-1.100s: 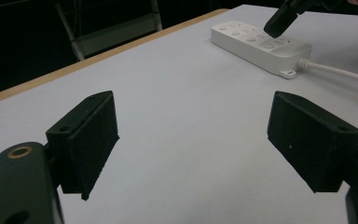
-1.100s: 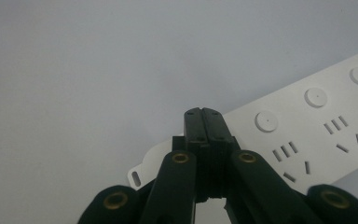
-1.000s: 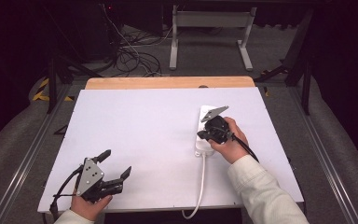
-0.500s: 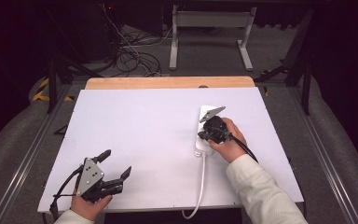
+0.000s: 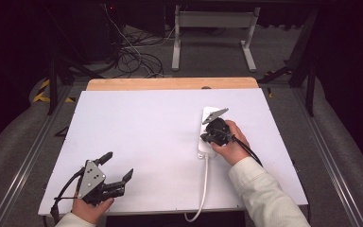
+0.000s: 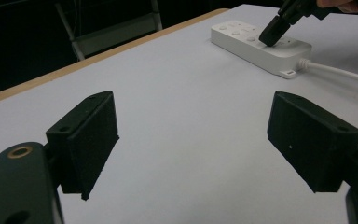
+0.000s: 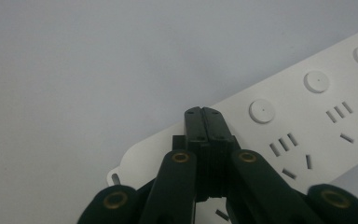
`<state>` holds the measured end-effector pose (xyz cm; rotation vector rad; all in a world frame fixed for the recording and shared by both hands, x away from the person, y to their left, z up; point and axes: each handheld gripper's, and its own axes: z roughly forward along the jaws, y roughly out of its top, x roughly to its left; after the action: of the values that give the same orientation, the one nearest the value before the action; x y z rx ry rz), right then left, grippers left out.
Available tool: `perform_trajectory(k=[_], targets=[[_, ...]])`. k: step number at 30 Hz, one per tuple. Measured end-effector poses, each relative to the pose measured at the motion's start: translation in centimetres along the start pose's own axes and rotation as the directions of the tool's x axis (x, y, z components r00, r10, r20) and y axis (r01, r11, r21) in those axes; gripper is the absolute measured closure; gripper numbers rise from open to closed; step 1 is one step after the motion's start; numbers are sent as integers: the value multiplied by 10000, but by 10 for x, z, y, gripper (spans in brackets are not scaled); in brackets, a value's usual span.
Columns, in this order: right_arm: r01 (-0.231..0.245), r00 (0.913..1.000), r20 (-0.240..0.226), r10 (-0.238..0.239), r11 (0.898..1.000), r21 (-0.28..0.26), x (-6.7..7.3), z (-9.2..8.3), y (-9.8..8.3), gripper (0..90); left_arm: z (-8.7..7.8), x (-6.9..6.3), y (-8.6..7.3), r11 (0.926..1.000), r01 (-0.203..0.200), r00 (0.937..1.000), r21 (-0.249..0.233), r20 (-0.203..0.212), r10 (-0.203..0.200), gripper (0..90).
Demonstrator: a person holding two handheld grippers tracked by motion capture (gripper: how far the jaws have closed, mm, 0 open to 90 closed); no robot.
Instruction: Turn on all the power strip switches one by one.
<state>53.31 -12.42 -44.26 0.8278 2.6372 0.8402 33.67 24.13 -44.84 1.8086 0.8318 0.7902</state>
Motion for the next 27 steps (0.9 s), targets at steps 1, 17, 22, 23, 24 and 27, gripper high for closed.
perform_trajectory(k=[1, 17, 22, 23, 24, 27], targets=[[1, 10000, 0, -1, 10000, 8, 0, 0, 0, 900, 0, 0, 0, 10000, 2, 10000, 3, 4, -2, 165], [34, 9994, 348, -44, 9996, 284, 6, 3, 3, 900, 0, 0, 0, 10000, 24, 10000, -2, 18, -24, 165], [94, 9996, 268, -94, 10000, -32, 2, -3, 4, 900, -1, 0, 0, 10000, 24, 10000, -42, 12, -24, 165], [20, 9998, 204, -11, 9991, -416, 0, -7, 4, 900, 0, 0, 0, 10000, 37, 10000, -41, 10, -37, 165], [-134, 9999, 53, 139, 9966, -808, -1, -11, 6, 900, 0, 0, 0, 10000, 75, 10000, -42, 19, -75, 165], [-254, 9997, -7, 254, 9929, -1161, -4, -20, 11, 900, 2, 0, 0, 10000, 78, 10000, 47, 47, -79, 165]])
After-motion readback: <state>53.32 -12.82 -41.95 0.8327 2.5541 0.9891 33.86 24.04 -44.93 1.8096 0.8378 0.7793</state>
